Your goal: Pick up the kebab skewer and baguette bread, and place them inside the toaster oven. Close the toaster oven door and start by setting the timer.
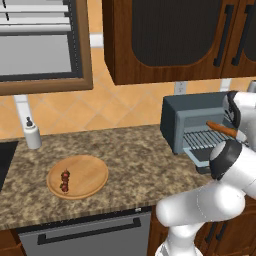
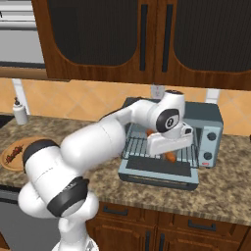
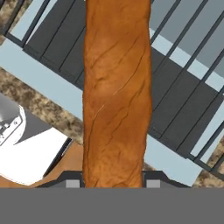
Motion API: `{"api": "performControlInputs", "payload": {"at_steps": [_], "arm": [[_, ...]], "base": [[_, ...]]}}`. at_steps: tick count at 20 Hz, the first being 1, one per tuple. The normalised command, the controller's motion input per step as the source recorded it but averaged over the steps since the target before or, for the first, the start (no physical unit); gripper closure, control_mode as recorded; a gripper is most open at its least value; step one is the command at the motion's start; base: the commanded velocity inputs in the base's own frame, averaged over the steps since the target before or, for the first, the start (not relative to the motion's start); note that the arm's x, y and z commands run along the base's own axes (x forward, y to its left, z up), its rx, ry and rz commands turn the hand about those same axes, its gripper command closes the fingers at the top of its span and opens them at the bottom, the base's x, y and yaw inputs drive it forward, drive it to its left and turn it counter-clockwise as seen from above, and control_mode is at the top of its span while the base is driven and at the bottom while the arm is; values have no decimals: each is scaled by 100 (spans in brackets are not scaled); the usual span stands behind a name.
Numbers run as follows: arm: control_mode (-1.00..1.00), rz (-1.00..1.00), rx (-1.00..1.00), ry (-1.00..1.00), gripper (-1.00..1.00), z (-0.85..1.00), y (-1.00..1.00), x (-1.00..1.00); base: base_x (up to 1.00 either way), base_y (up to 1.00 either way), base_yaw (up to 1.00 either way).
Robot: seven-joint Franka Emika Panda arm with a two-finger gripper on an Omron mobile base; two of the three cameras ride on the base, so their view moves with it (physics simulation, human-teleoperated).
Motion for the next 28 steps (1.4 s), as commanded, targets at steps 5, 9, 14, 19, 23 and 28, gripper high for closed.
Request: {"api": "performControlInputs", "payload": {"at_steps": [5,9,14,19,23,28], "arm": [[-100,-2,0,-2,100,-15,3,1],[-100,0,0,-8,100,-20,24,9],[-100,0,0,-9,100,-15,15,24],[-100,0,0,-6,100,-35,12,8],[-100,0,0,-6,100,-18,1,19],[-100,0,0,-4,100,-11,0,14]], "base": [[0,0,0],[0,0,0],[0,0,0],[0,0,0],[0,0,0],[0,0,0]]}}
